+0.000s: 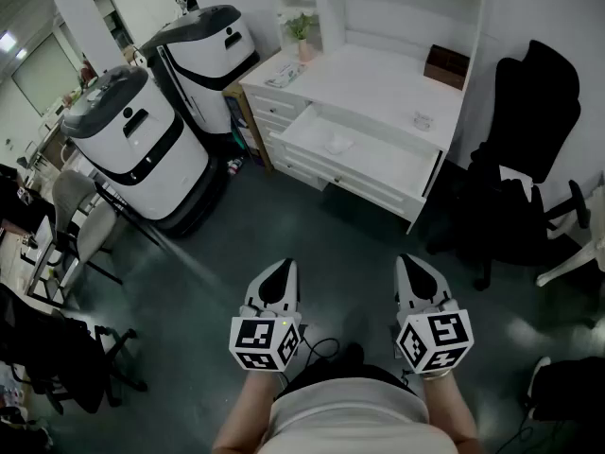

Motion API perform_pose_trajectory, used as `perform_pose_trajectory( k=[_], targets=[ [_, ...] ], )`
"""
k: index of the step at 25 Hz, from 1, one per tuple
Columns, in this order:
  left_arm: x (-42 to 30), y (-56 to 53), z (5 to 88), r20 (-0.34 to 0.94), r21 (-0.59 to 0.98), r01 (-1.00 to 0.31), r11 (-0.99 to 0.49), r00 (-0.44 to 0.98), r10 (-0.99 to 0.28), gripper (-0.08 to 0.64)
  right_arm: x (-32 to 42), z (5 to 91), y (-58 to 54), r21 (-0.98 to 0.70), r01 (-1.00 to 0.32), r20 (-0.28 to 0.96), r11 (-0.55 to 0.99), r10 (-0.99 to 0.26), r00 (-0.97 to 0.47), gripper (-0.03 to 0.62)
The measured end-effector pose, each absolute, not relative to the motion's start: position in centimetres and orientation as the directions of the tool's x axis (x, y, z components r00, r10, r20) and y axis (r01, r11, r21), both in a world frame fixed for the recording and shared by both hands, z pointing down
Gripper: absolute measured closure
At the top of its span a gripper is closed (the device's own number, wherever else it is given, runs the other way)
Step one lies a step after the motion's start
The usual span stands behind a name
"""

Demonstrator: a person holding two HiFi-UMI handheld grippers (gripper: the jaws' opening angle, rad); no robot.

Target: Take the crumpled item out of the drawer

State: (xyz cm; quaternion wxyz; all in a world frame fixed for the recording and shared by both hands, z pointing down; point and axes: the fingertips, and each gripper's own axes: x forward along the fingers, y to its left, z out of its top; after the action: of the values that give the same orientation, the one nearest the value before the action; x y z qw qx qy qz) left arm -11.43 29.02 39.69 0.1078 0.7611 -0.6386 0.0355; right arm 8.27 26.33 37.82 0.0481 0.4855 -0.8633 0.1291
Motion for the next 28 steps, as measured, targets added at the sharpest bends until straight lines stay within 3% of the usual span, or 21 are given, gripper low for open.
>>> perform_pose_trajectory(
  k=[20, 28],
  targets=[
    [-11.3, 26.6, 39.8, 0.194, 0.091, -0.99, -0.105, 0.121, -0.973, 0.563, 10.6, 38.6, 23.9, -0.195, -0.866, 0.2, 0.461, -0.845, -0.495, 0.591],
    [-10.5, 25.2, 39.4, 0.2, 0.101, -0.988, -0.118, 0.137, -0.97, 0.476, 11.7, 38.6, 23.2, -0.205, -0.871, 0.203, 0.447, -0.851, -0.484, 0.591]
  ],
)
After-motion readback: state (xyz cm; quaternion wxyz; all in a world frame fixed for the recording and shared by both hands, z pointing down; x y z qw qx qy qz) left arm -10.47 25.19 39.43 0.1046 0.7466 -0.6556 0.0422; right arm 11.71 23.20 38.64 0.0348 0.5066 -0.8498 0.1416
